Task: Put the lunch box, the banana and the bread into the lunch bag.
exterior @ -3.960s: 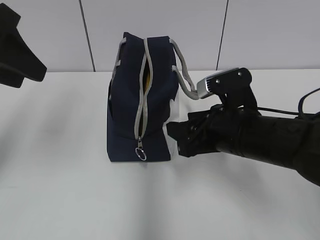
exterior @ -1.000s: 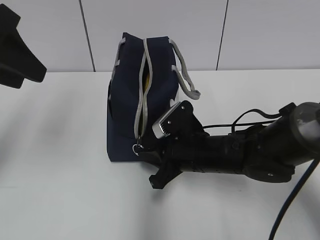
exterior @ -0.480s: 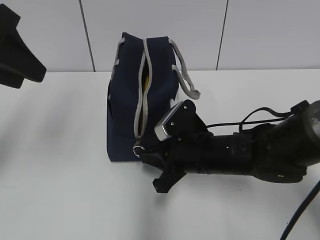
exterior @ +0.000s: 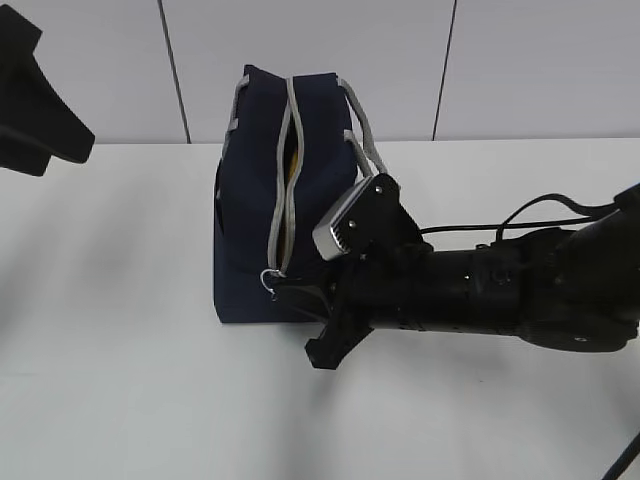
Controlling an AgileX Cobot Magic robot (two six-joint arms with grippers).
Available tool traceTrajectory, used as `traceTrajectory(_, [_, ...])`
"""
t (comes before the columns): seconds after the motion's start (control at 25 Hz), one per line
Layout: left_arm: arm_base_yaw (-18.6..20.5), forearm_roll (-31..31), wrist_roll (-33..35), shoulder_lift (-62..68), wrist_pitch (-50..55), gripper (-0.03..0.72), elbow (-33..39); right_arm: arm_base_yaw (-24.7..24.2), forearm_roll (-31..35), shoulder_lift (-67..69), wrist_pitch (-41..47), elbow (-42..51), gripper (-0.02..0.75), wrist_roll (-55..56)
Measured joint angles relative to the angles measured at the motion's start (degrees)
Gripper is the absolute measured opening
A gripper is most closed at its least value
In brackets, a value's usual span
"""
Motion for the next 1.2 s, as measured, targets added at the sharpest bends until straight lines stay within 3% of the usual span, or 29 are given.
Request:
traceTrajectory(0.4, [0.00, -0.67, 0.00, 0.00, 0.05, 0.361, 0.00, 0.00, -5.65, -4.45, 0.97, -0.73, -0.016, 5.17])
traceTrajectory(0.84, [0.00, -0.87, 0.00, 0.00, 0.00, 0.361, 0.00, 0.00, -20.47, -7.07, 3.65, -6.97, -0.016, 20.10])
traceTrajectory(1.2, [0.00, -0.98, 0.98, 0.00, -0.71, 0.361, 0.00, 0.00, -23.11, -8.03, 5.08, -10.31, -0.016, 24.45])
